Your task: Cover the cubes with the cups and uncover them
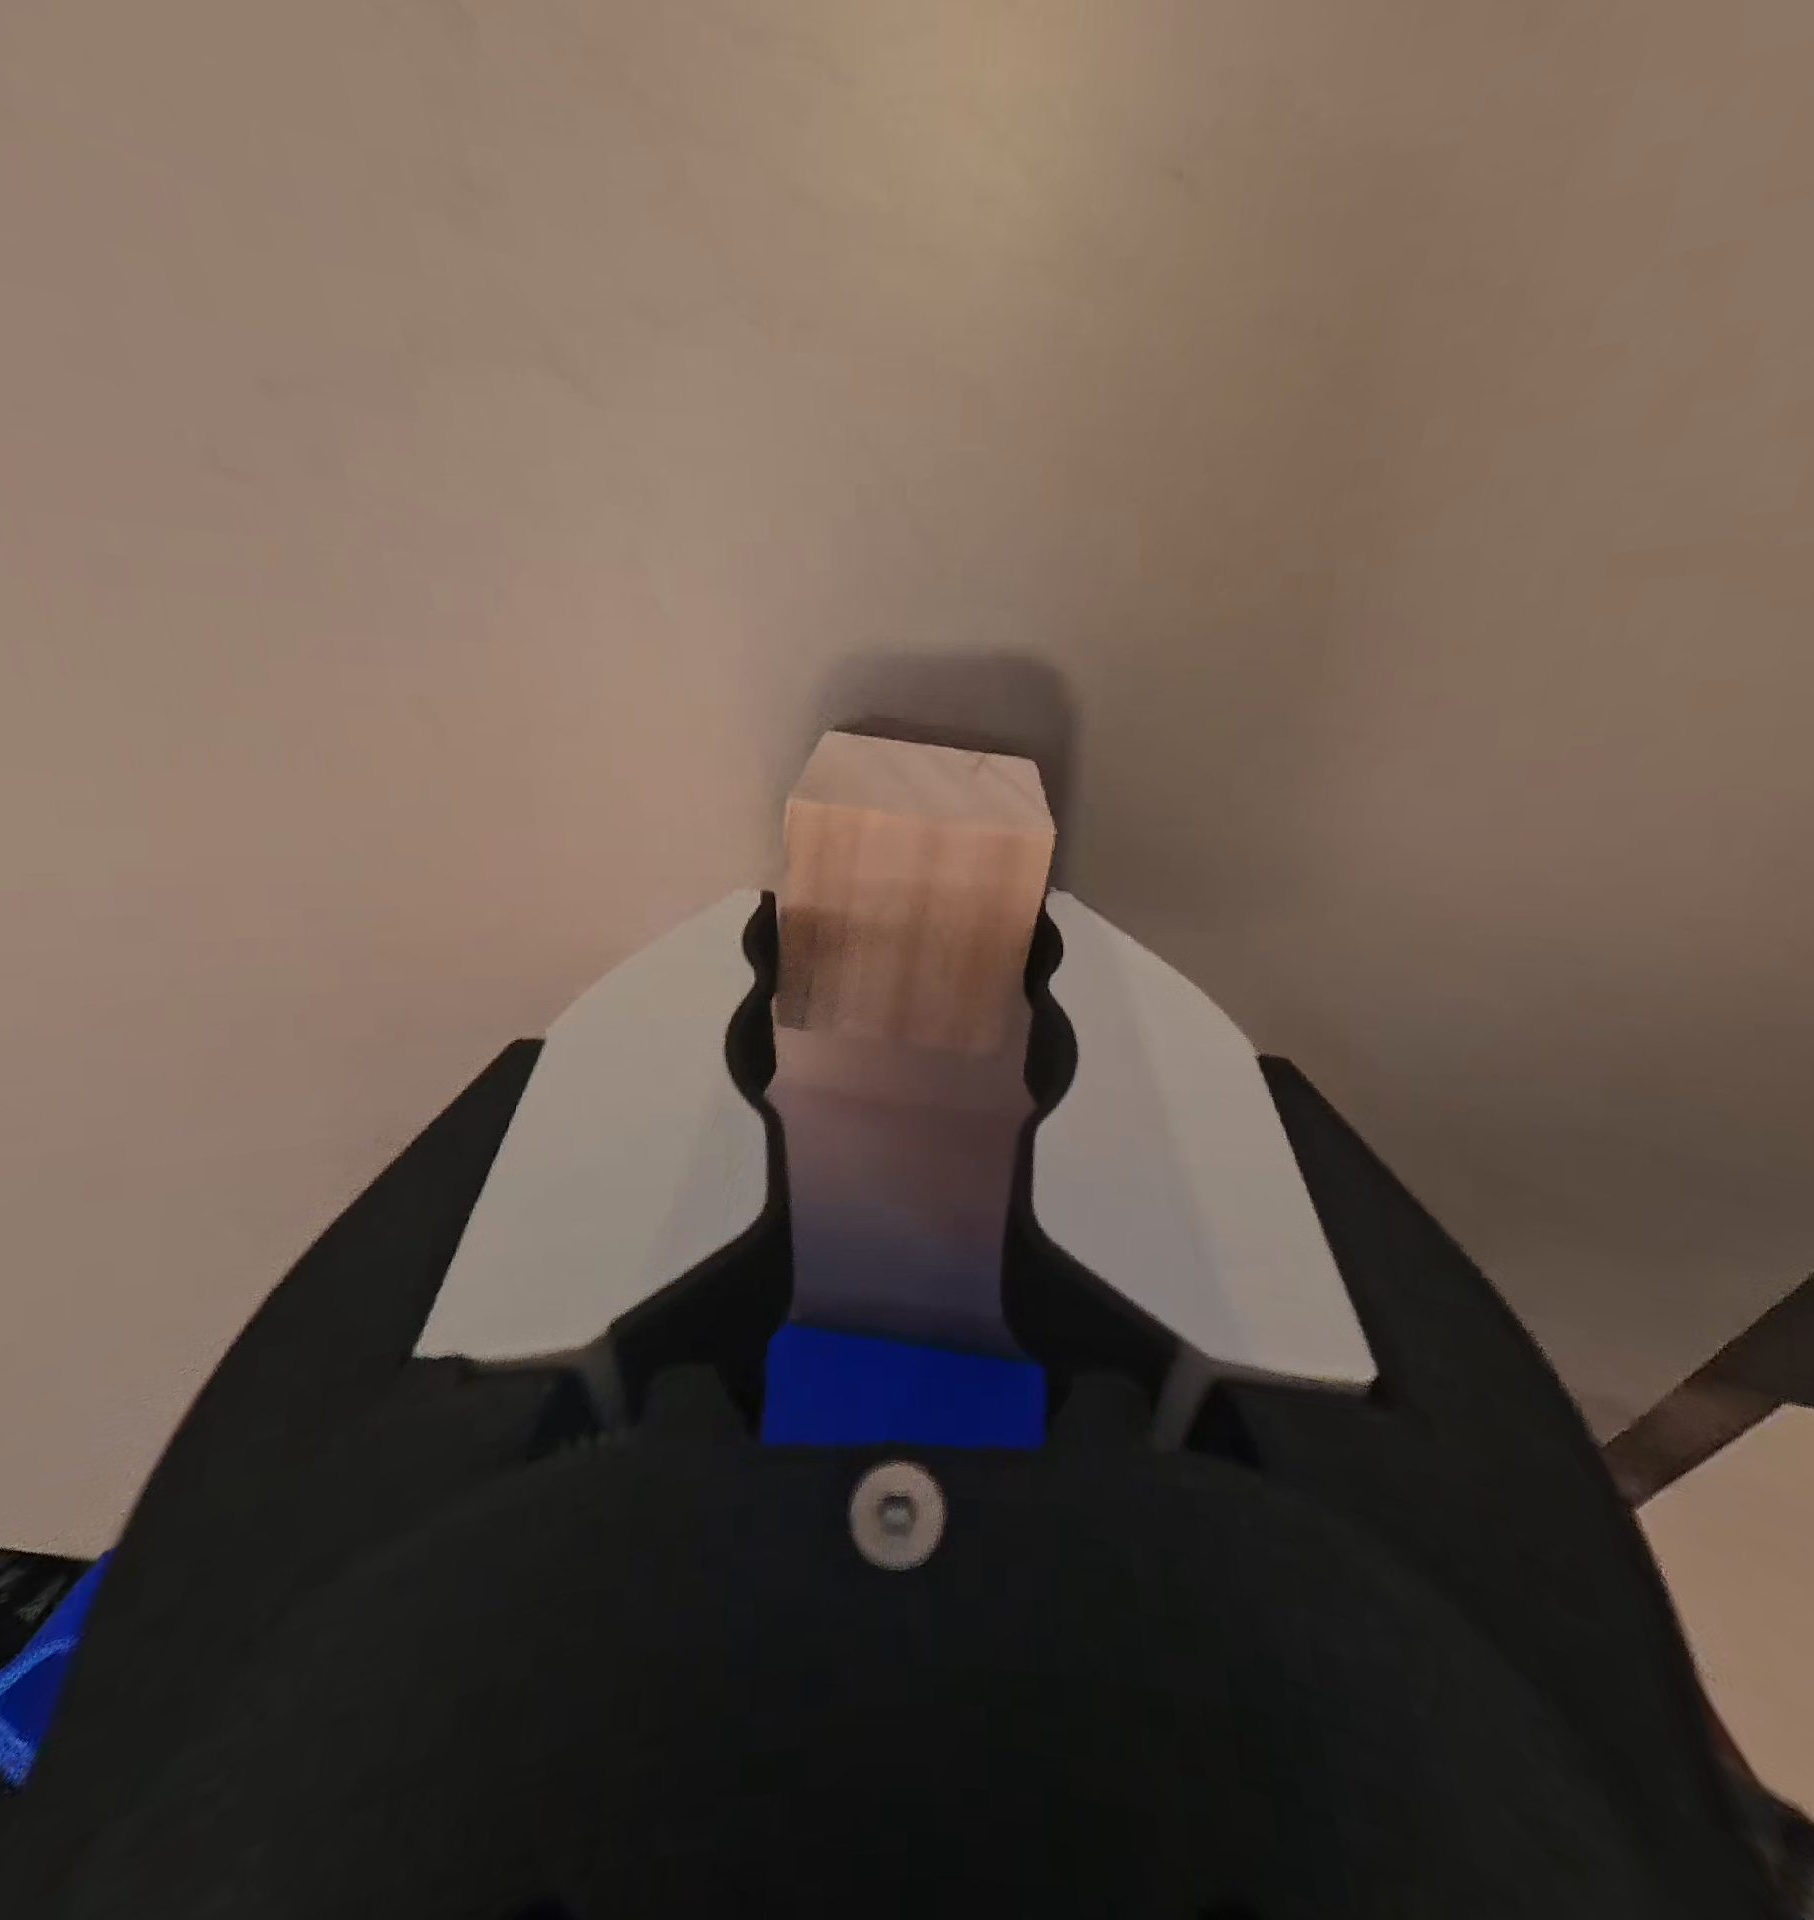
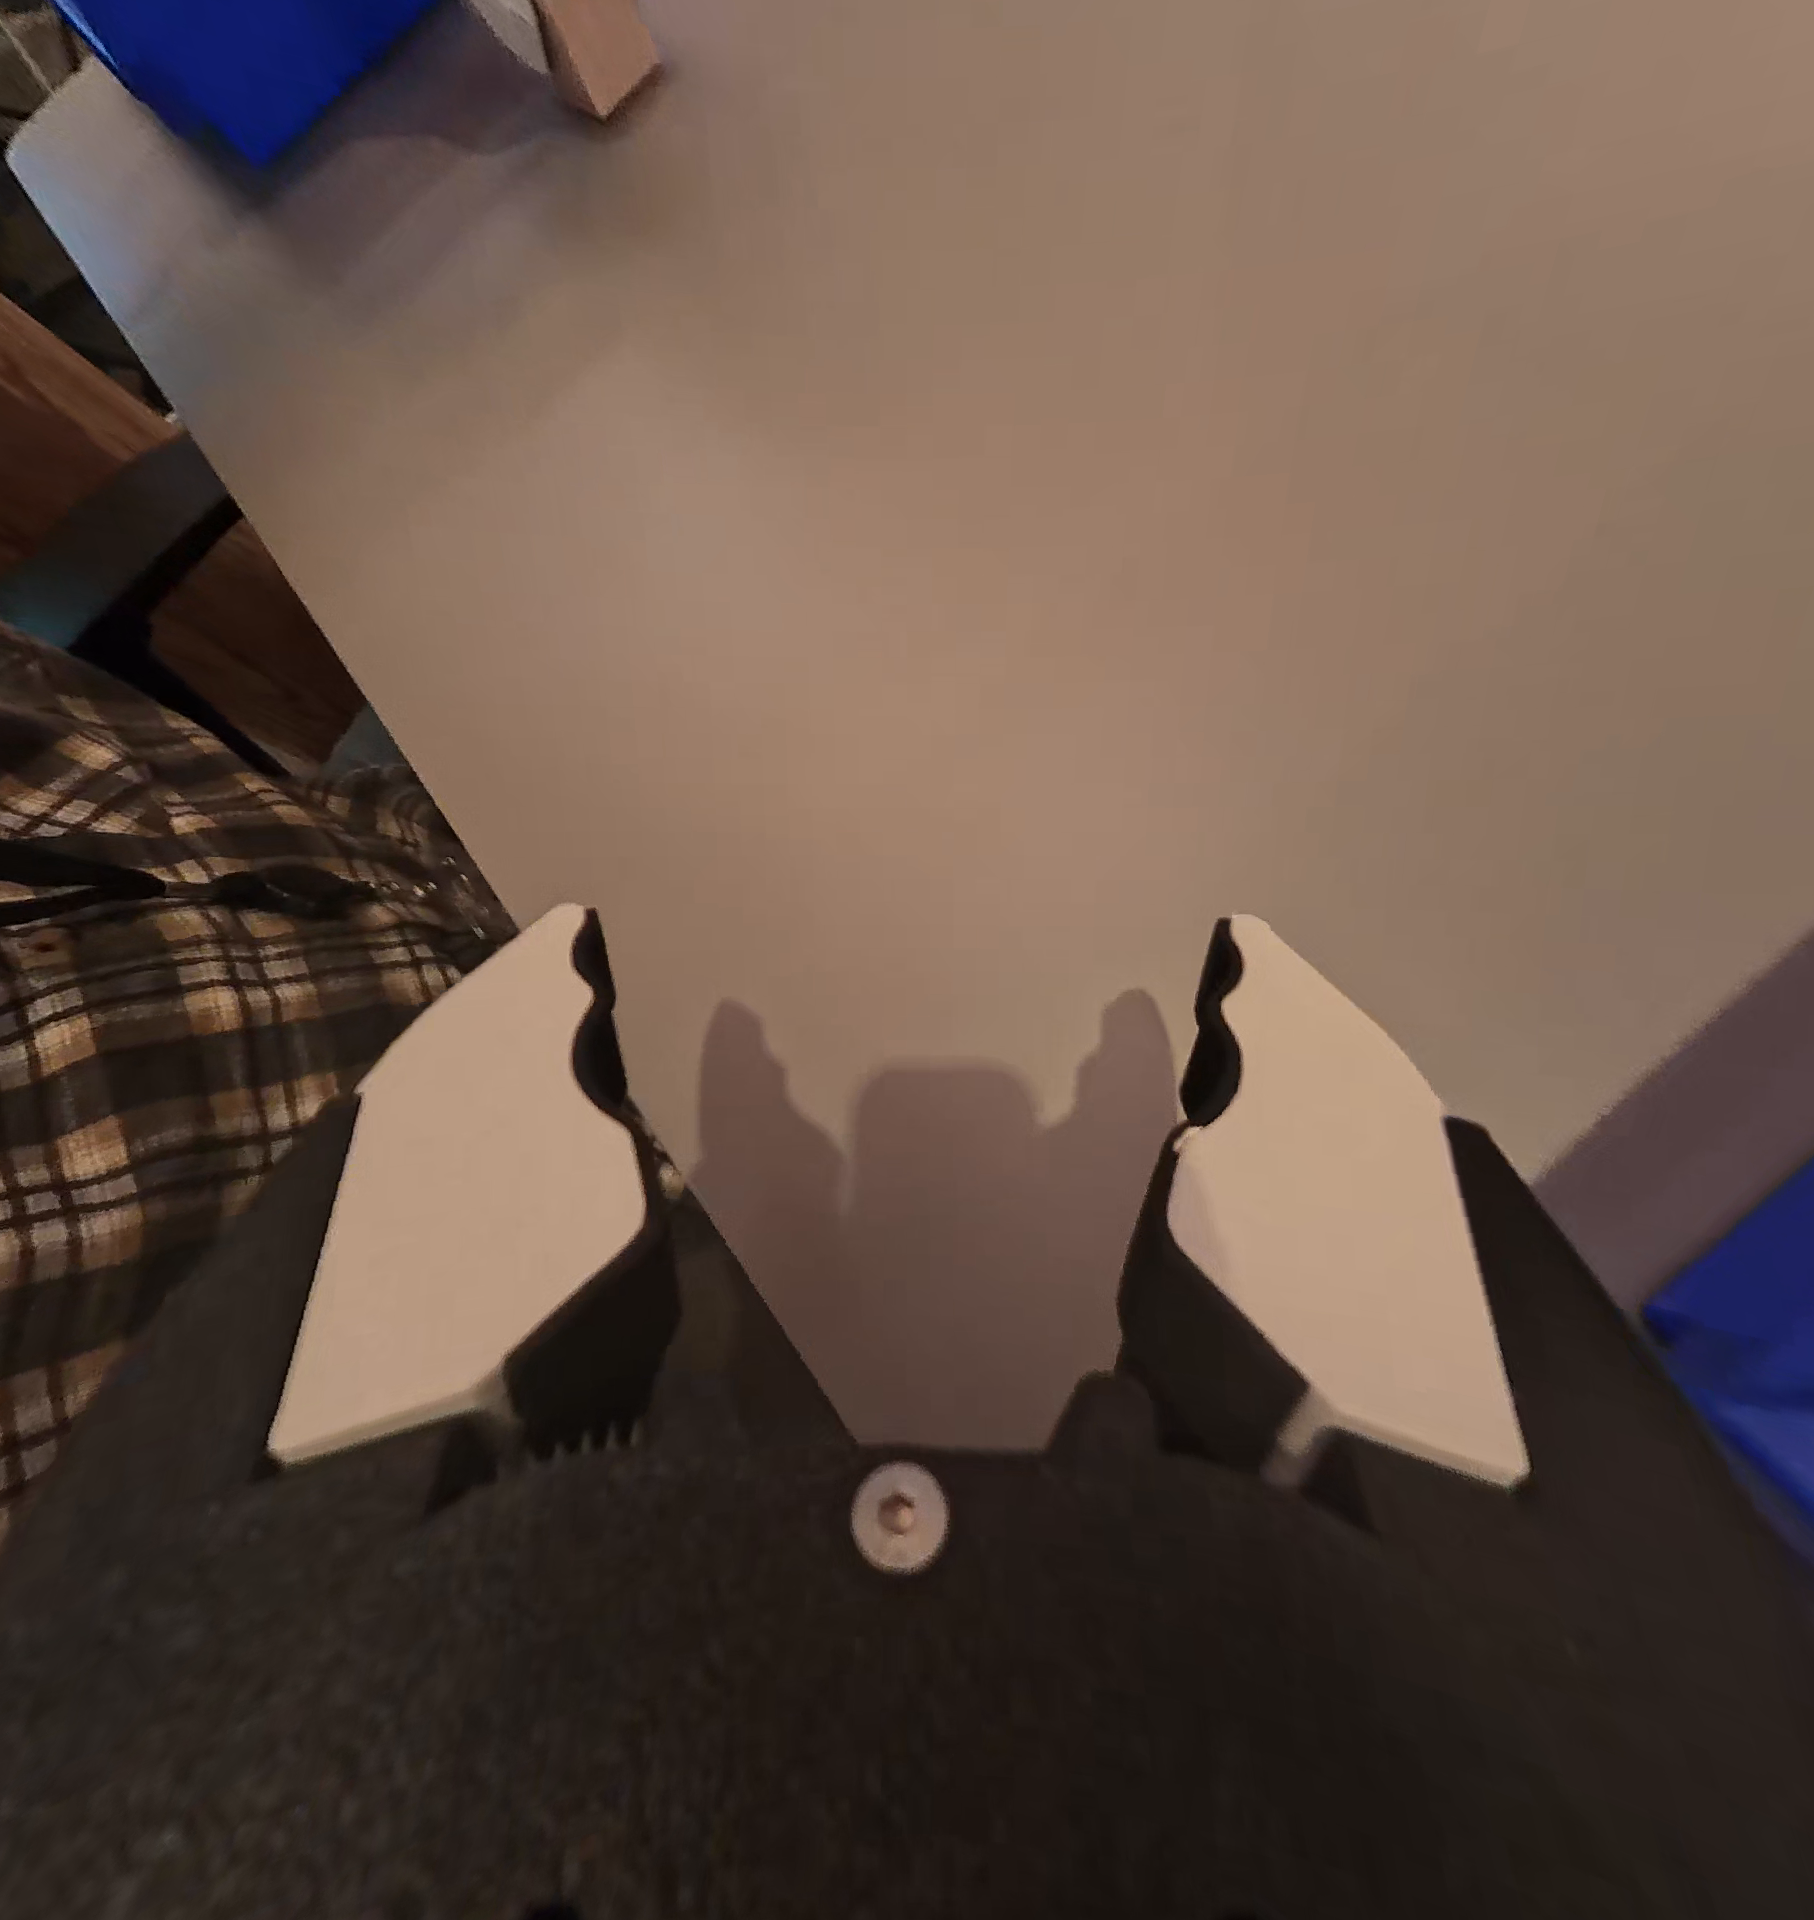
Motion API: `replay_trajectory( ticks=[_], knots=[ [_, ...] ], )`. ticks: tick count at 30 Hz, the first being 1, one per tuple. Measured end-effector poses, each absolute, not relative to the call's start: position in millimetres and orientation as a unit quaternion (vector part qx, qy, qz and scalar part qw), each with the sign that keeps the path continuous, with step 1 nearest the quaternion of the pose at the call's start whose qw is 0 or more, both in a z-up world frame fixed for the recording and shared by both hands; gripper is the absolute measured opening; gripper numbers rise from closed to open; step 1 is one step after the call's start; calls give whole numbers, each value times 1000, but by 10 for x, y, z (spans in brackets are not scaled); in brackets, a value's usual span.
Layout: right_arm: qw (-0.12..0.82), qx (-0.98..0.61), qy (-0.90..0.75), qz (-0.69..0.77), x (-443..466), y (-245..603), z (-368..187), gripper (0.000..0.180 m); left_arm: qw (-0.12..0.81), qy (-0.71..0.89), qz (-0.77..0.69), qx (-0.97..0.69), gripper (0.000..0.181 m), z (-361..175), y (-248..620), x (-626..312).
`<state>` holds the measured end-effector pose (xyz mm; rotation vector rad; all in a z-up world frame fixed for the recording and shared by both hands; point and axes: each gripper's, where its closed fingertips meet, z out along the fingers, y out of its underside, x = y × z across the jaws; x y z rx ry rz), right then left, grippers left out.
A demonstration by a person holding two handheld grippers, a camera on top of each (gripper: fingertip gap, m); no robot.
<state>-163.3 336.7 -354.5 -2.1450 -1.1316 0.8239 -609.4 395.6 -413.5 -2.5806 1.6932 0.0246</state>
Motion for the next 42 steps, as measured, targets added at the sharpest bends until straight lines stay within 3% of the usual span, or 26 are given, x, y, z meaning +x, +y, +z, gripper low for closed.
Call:
replay_trajectory(
  ticks=[4,9,17,28,29,32,36,38,42],
  knots=[
    [328,-752,-449,354,-1954,3409,-3404,87,81,527,-43,-845,44,-3813,3985,-5768],
    [397,-657,-480,425,-2641,3561,-3043,85,159,549,-96,-815,44,-3311,3849,-4967],
    [393,-585,-575,416,-3574,3522,-2953,71,191,585,-123,-779,44,-3012,3509,-4046],
    [347,-577,-620,404,-3797,3348,-3094,54,188,605,-147,-760,44,-2950,3350,-3754],
    [342,-577,-621,407,-3798,3337,-3100,46,189,604,-152,-759,45,-2948,3340,-3738],
    [330,-582,-624,405,-3765,3316,-3106,44,196,603,-162,-756,45,-2928,3338,-3725],
    [306,-632,-612,365,-3419,3394,-3094,44,239,570,-176,-766,79,-2755,3401,-3776],
    [297,-686,-585,314,-2990,3565,-3010,44,275,548,-197,-765,88,-2615,3389,-3793],
    [260,-841,-446,164,-1699,4087,-2751,44,355,515,-237,-743,88,-2426,3279,-3780]
  ],
)
